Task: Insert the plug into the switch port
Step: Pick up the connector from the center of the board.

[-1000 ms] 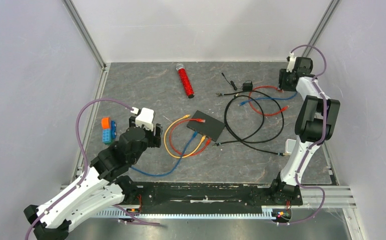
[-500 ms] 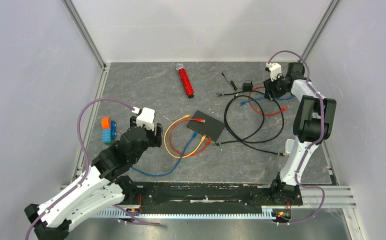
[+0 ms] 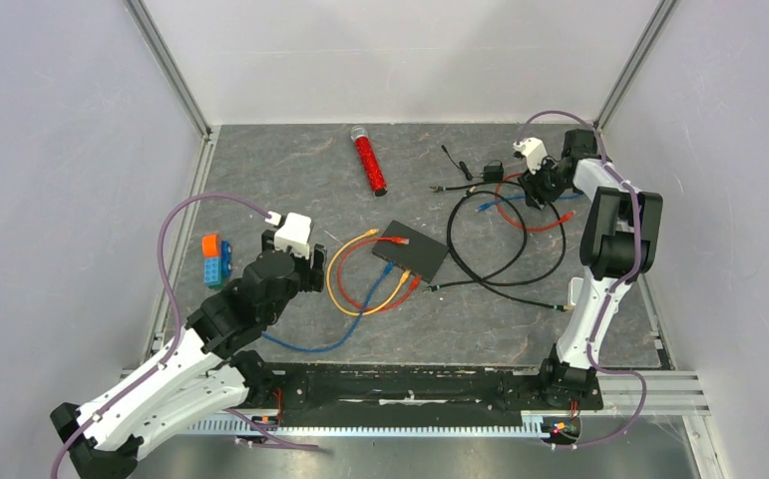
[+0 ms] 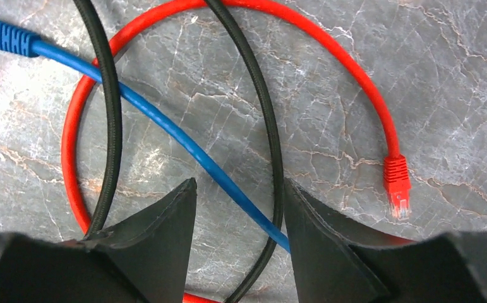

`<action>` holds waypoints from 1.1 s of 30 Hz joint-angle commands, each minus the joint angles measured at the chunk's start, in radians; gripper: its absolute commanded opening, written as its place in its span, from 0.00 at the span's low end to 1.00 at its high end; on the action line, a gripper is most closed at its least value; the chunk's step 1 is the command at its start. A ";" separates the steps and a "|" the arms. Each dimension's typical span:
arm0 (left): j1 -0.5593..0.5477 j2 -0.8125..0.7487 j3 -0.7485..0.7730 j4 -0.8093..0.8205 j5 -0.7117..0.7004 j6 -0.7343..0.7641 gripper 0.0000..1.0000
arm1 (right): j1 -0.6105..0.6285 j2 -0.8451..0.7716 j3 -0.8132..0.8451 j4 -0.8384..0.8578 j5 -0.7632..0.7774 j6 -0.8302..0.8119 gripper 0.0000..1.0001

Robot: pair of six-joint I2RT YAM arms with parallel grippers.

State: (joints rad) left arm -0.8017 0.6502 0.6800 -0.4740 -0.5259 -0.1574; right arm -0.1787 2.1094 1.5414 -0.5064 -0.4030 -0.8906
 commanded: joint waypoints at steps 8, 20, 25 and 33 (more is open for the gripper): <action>0.003 0.003 -0.004 0.037 -0.026 0.070 0.74 | 0.011 -0.001 0.044 -0.052 0.044 -0.093 0.45; 0.004 0.087 0.070 -0.052 -0.075 -0.057 0.73 | 0.069 -0.198 0.254 -0.032 0.515 0.537 0.00; 0.006 0.114 0.127 -0.080 -0.076 -0.089 0.73 | 0.099 -0.322 0.289 -0.150 0.551 0.835 0.00; 0.009 0.111 0.185 -0.071 -0.015 -0.099 0.74 | 0.215 -0.519 0.050 -0.023 0.213 1.279 0.00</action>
State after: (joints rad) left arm -0.7994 0.7601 0.8055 -0.5526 -0.5667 -0.2043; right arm -0.0402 1.6695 1.7576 -0.6159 0.0151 0.0574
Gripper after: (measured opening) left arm 0.731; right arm 0.024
